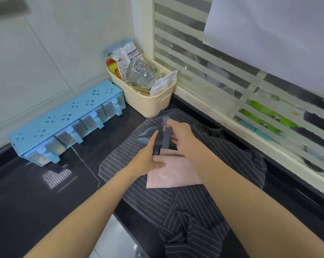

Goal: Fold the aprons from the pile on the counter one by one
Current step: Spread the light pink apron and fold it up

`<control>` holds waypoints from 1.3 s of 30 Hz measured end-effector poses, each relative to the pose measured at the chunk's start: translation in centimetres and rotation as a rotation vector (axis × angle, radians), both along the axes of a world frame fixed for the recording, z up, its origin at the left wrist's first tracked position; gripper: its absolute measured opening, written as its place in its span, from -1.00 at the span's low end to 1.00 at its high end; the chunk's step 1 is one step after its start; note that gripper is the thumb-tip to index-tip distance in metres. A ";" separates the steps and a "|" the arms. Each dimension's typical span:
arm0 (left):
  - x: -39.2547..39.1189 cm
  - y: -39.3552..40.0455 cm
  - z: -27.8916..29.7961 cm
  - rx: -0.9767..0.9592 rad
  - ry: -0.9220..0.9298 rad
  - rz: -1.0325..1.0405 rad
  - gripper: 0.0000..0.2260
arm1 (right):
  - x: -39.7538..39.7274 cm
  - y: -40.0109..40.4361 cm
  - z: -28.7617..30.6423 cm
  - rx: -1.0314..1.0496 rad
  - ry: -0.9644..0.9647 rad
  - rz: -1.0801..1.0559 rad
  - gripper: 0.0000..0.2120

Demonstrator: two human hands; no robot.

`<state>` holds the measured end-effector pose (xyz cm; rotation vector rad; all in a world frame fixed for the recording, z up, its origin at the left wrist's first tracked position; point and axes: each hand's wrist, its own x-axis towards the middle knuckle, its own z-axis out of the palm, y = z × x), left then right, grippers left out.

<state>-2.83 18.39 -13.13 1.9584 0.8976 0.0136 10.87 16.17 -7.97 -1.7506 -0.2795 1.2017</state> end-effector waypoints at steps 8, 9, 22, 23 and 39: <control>0.5 0.0 -0.1 0.054 0.172 -0.073 -0.04 | 0.8 1.9 7.2 0.402 0.183 0.253 -0.86; 0.6 -0.1 -0.1 0.056 0.168 -0.077 -0.07 | 1.1 2.1 8.5 0.436 0.138 0.277 -0.85; 2.0 2.0 1.6 0.023 -0.204 0.069 -0.45 | 4.6 -1.6 12.3 0.396 0.032 0.154 -0.66; 2.5 2.2 1.9 -0.012 -0.211 0.042 -0.43 | 4.9 -1.8 12.6 0.424 0.048 0.176 -0.73; 5.6 1.1 1.2 0.343 0.393 -0.402 -0.27 | 9.4 -4.0 12.4 0.498 0.031 -0.039 -0.78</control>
